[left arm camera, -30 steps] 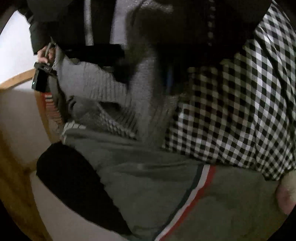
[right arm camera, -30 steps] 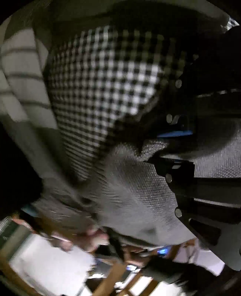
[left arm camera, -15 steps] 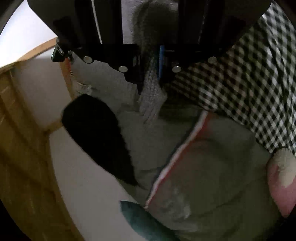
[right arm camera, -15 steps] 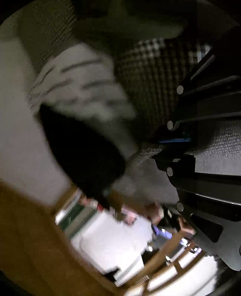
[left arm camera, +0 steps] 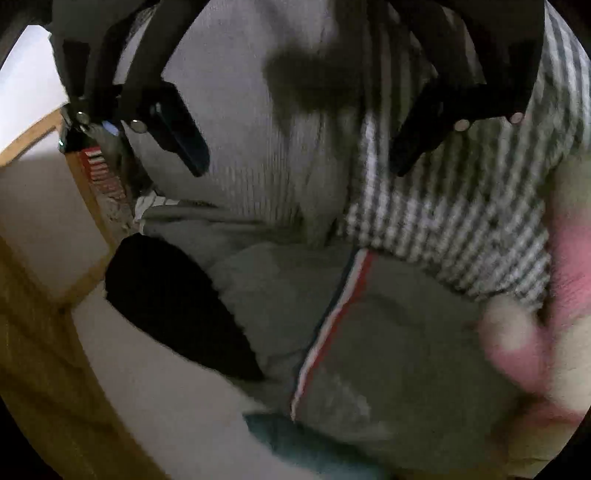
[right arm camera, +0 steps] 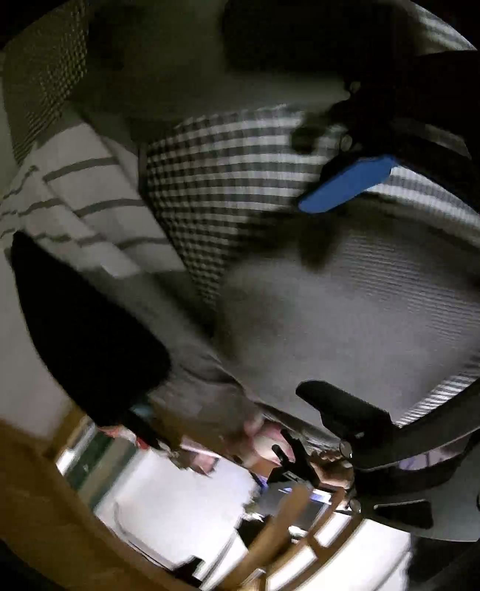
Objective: Fold large clothes
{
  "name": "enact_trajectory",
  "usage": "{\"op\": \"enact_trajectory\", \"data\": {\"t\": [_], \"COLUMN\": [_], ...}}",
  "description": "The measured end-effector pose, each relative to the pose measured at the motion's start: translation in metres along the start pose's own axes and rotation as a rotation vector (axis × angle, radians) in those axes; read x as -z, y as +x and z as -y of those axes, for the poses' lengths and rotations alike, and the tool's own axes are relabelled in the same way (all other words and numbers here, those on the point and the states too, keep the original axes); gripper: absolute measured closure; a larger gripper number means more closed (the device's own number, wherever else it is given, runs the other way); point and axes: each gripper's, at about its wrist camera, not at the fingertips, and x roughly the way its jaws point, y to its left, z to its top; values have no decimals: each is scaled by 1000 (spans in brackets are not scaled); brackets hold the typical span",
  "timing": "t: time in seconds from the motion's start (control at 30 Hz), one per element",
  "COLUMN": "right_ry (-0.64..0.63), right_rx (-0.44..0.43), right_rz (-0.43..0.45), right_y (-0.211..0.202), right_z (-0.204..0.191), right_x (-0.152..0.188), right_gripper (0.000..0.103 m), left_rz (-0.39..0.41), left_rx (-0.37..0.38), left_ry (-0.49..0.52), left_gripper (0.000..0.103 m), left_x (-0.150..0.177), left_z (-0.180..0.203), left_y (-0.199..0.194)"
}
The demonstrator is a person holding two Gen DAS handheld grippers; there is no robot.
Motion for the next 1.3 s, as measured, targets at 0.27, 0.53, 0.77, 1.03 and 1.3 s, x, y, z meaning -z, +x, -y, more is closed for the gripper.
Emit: {"op": "enact_trajectory", "data": {"t": [0.27, 0.53, 0.77, 1.03, 1.3], "right_ry": [4, 195, 352, 159, 122], "right_rx": [-17, -105, -122, -35, 44], "right_rz": [-91, 70, 144, 96, 30], "right_y": [23, 11, 9, -19, 21], "right_z": [-3, 8, 43, -7, -11], "right_x": [80, 92, 113, 106, 124], "right_gripper": [22, 77, 81, 10, 85], "left_rz": [-153, -104, -69, -1, -124], "left_rx": [168, 228, 200, 169, 50], "left_ry": [-98, -304, -365, -104, -133], "left_gripper": [6, 82, 90, 12, 46], "left_x": [91, 95, 111, 103, 130], "left_z": [-14, -54, -86, -28, -54], "left_y": [22, 5, -6, -42, -12]}}
